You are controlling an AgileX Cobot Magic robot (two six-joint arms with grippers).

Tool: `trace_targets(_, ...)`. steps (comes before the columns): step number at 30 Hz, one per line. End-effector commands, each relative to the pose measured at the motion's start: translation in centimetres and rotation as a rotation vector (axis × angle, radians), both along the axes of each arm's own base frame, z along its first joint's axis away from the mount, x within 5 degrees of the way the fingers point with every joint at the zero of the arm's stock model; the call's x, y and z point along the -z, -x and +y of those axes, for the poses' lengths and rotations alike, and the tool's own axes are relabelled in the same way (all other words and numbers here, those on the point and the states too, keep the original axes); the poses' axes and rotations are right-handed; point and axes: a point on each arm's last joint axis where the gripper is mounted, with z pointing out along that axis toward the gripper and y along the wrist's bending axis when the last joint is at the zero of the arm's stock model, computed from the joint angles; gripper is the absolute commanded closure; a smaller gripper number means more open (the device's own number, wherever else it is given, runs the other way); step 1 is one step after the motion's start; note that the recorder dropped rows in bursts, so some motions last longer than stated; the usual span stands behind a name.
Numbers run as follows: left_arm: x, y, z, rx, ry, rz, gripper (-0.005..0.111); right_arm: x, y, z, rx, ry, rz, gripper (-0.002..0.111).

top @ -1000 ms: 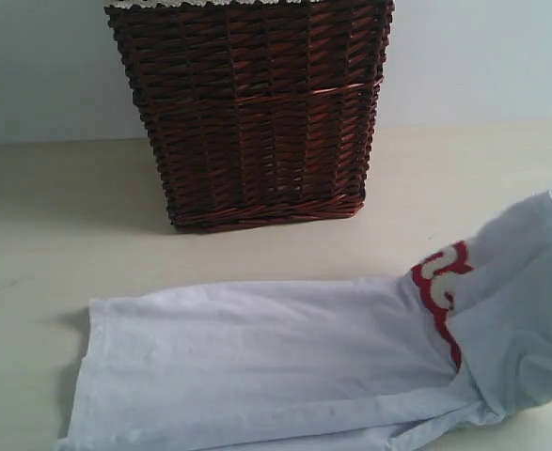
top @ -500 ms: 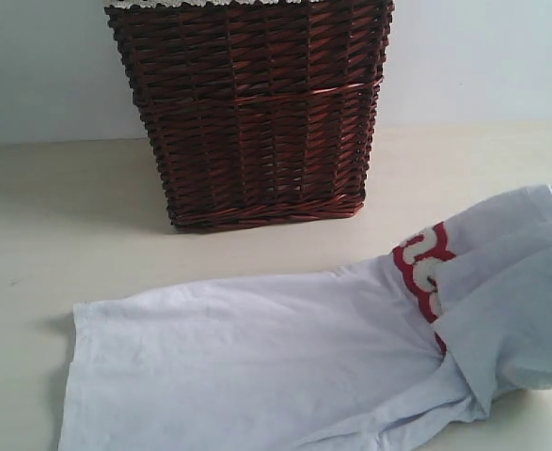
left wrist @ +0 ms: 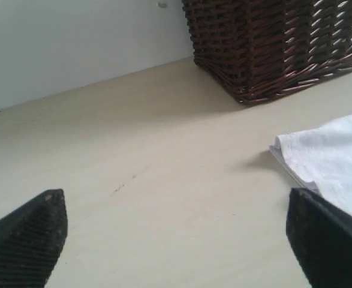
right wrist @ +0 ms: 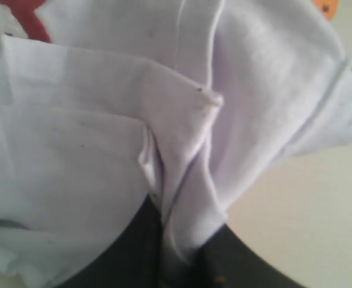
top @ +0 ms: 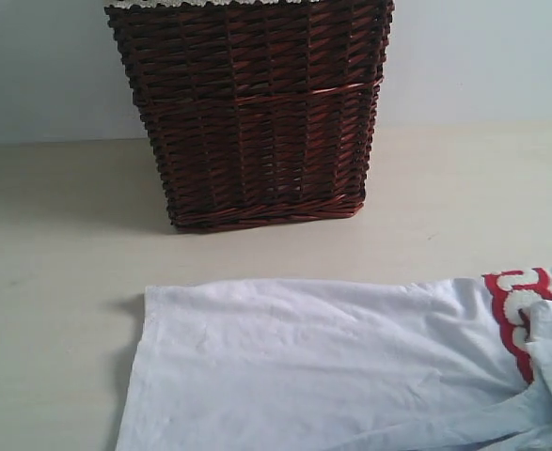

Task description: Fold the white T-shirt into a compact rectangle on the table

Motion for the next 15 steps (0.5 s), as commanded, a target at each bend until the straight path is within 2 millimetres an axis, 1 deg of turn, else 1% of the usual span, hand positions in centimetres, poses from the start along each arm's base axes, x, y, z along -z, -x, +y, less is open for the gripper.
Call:
trace_targets(1,0.0,0.0,0.0,-0.006,0.002,-0.007,0.013,0.4,0.4,-0.4,-0.026,0.001,0.023,0.108)
trace_targets(4,0.0,0.0,0.0,-0.006,0.002,-0.007,0.013,-0.4,0.5,0.9,-0.108,-0.104,-0.011,0.108)
trace_targets(7,0.0,0.0,0.0,-0.006,0.002,-0.007,0.013,-2.2,0.8,3.1,-0.213,-0.283,-0.082,0.108)
trace_targets(9,0.0,0.0,0.0,-0.006,0.002,-0.007,0.013,-3.8,0.8,4.4,-0.252,-0.401,-0.163,0.108)
trace_targets(12,0.0,0.0,0.0,-0.006,0.002,-0.007,0.013,-5.9,0.2,5.2,-0.201,-0.432,-0.319,0.108)
trace_targets(15,0.0,0.0,0.0,-0.006,0.002,-0.007,0.013,-7.4,-0.4,6.7,-0.237,-0.448,-0.422,0.108)
